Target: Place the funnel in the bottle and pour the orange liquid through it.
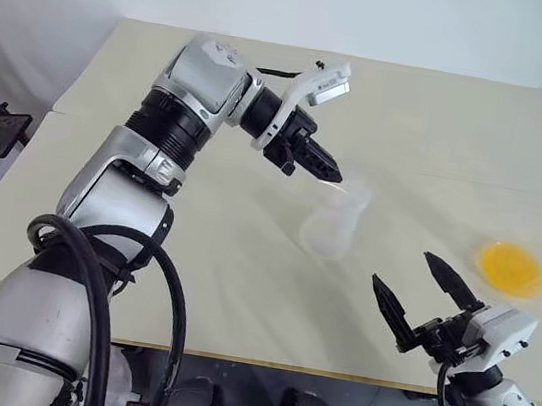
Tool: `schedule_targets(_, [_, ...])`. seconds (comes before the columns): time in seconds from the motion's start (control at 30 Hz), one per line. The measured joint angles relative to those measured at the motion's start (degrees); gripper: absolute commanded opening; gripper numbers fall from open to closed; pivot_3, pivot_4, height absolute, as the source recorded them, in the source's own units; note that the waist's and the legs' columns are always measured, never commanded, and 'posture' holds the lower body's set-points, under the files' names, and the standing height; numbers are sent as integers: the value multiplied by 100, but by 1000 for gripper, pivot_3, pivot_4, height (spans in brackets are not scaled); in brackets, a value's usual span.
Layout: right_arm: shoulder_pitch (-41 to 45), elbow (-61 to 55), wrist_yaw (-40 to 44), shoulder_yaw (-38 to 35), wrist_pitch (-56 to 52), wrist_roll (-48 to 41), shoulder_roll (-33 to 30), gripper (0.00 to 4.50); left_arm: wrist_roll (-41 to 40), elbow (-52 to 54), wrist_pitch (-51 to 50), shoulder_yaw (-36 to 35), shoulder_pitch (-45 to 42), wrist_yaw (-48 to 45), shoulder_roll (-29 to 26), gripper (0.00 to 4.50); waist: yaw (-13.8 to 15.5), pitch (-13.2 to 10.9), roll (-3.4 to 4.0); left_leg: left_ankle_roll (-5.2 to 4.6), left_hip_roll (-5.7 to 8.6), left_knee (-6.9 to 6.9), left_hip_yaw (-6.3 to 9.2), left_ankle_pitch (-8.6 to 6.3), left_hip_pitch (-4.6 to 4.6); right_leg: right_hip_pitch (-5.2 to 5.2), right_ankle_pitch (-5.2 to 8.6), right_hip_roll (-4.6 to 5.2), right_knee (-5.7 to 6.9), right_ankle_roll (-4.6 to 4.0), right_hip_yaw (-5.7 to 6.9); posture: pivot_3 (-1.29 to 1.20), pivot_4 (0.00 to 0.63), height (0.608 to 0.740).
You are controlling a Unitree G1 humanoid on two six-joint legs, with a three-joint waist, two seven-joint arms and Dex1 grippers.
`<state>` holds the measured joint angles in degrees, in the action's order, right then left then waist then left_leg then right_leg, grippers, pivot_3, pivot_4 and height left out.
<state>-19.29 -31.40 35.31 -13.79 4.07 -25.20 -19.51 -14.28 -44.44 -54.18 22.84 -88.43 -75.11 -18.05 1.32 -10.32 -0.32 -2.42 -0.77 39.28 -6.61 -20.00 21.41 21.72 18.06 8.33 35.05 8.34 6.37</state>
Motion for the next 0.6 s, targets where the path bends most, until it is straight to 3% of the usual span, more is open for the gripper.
schedule_targets(0.37, [9,7,-113,204,142,173,101,4500,-5,-108,738,-862,166,329,315,4286,-4,0,0,0,0,1,1,0,-1,1,0,2,5,0,1,0,150,740])
schedule_targets(0.4, [15,9,-117,204,163,175,100,4500,-62,-47,876,-1006,306,330,317,4472,-7,0,1,-1,-2,1,1,0,-2,1,0,2,7,0,1,0,150,740])
schedule_targets(0.6, [67,26,-126,168,213,175,61,4500,-515,845,1913,-1807,1518,-26,-9,4472,-46,2,3,0,-10,2,4,0,-6,7,0,2,24,-1,1,0,150,740])
